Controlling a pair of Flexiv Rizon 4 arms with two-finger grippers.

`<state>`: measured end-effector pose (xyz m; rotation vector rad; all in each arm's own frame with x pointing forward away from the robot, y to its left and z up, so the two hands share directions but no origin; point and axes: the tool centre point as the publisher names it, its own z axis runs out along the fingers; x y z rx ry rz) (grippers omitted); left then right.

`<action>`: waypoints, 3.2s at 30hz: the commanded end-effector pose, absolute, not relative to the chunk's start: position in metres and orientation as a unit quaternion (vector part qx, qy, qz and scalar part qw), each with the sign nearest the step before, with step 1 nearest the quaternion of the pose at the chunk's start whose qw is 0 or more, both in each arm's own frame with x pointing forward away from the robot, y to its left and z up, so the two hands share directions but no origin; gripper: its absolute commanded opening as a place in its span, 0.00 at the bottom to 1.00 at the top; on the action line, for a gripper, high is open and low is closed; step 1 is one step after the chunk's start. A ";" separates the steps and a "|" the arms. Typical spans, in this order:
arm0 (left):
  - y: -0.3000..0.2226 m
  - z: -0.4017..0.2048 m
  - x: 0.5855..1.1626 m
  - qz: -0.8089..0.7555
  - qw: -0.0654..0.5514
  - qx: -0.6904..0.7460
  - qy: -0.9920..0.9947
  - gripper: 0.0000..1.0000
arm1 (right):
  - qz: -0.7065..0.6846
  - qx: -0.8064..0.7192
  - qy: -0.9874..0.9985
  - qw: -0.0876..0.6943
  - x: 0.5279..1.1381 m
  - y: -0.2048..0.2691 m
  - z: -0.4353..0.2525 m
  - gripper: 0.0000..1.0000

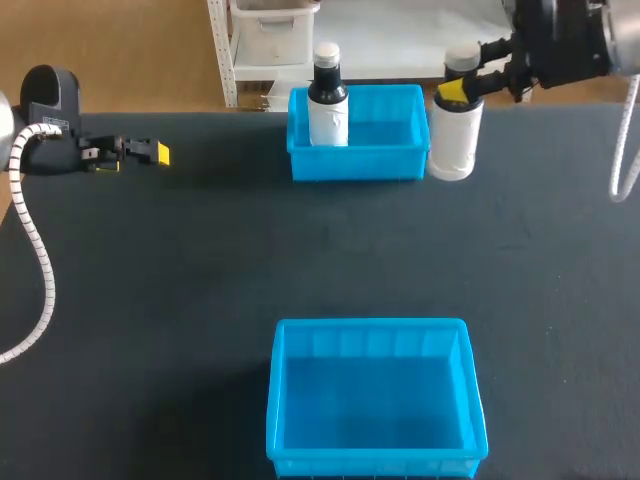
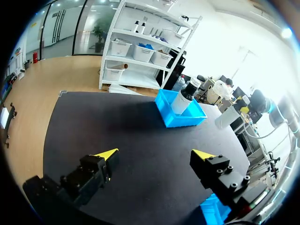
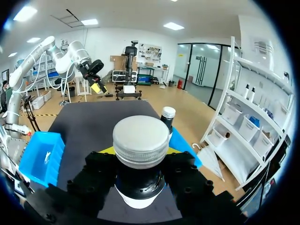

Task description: Pick up the bottle, and place it in the far bin if it is heavy, or in the near bin if it is light.

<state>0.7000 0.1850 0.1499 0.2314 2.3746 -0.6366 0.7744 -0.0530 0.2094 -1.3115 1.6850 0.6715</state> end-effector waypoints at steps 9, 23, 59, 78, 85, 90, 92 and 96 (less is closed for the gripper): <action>0.185 0.150 0.700 -0.243 0.330 0.088 0.908 1.00 | 0.251 -0.529 0.682 0.438 0.797 -0.069 0.227 0.00; 0.185 0.150 0.700 -0.243 0.330 0.088 0.908 1.00 | 0.247 -0.527 0.672 0.459 0.849 -0.069 0.239 0.00; 0.185 0.150 0.700 -0.243 0.330 0.088 0.908 1.00 | 0.323 -0.558 0.626 0.439 0.893 0.009 0.208 0.00; 0.185 0.150 0.700 -0.243 0.330 0.088 0.908 1.00 | 0.333 -0.558 0.625 0.433 0.892 0.018 0.179 0.00; 0.185 0.150 0.700 -0.243 0.330 0.088 0.908 1.00 | 0.336 -0.555 0.626 0.432 0.893 0.021 0.168 0.00; 0.185 0.150 0.700 -0.243 0.330 0.088 0.908 1.00 | 0.339 -0.553 0.627 0.431 0.894 0.021 0.162 0.00; 0.185 0.150 0.700 -0.243 0.330 0.088 0.908 1.00 | 0.340 -0.553 0.628 0.429 0.894 0.022 0.160 0.00; 0.185 0.150 0.700 -0.243 0.330 0.088 0.908 1.00 | 0.341 -0.553 0.629 0.426 0.895 0.022 0.156 0.00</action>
